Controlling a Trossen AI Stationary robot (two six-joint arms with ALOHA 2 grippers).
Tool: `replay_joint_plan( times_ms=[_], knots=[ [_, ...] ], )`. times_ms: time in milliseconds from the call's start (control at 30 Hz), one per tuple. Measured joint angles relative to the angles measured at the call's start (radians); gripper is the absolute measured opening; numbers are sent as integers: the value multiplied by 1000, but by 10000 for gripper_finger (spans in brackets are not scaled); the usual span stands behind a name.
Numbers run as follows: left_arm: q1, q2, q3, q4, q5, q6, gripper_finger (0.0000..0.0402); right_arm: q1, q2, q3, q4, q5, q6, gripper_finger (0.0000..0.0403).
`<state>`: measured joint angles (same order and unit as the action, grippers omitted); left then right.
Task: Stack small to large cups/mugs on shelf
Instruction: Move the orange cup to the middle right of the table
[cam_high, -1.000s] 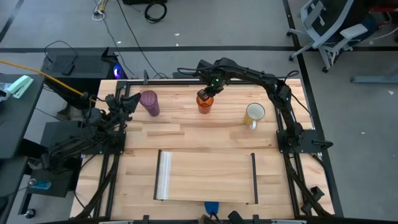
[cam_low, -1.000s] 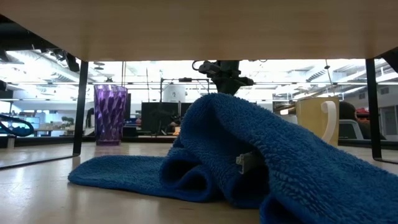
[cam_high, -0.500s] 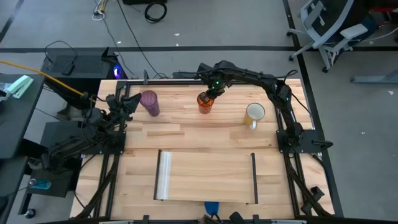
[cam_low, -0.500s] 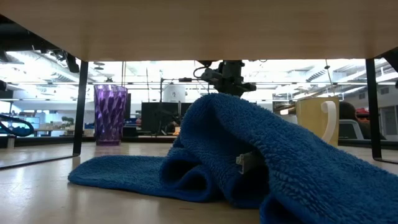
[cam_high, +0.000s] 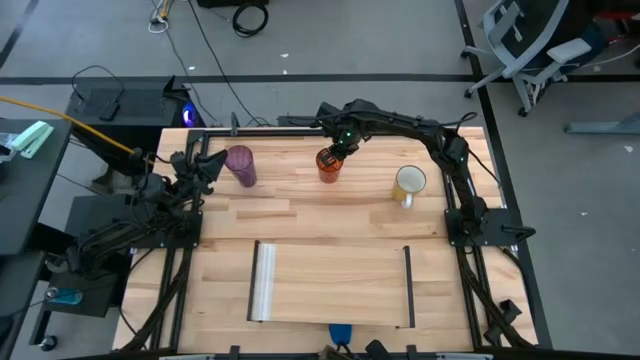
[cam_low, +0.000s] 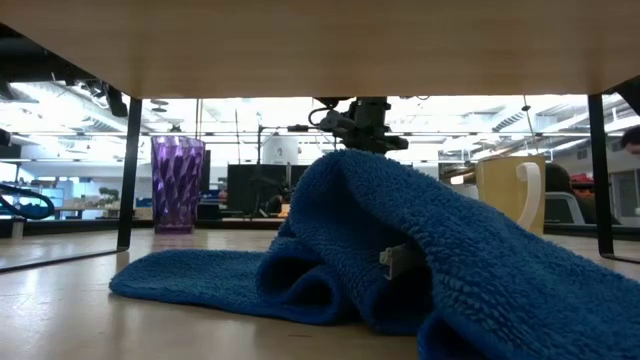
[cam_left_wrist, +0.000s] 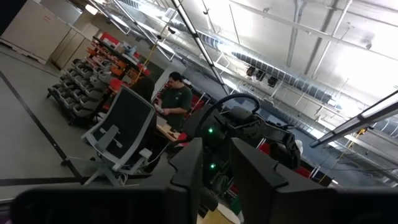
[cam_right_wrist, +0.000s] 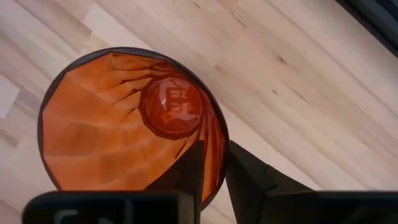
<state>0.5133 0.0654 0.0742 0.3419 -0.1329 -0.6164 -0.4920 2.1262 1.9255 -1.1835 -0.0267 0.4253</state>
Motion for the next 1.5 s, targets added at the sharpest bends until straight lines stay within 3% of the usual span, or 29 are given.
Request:
replay_joint_plan(
  times_ms=[200,400,833,1000,1200,1500],
  knots=[
    [0,0,0,0,0,0,80,0,0,0,7,-6,-48,12],
    [0,0,0,0,0,0,82,9,-1,21,-14,-32,-94,9],
    [0,0,0,0,0,-1,71,131,-1,382,-394,-10,-225,6],
    [0,0,0,-2,0,-22,74,206,-81,404,-392,18,-229,6],
    [0,0,0,-9,-1,-27,67,287,-228,256,-383,45,-91,5],
    [0,0,0,-12,0,-27,69,382,-486,-188,-390,29,113,5]
  ],
)
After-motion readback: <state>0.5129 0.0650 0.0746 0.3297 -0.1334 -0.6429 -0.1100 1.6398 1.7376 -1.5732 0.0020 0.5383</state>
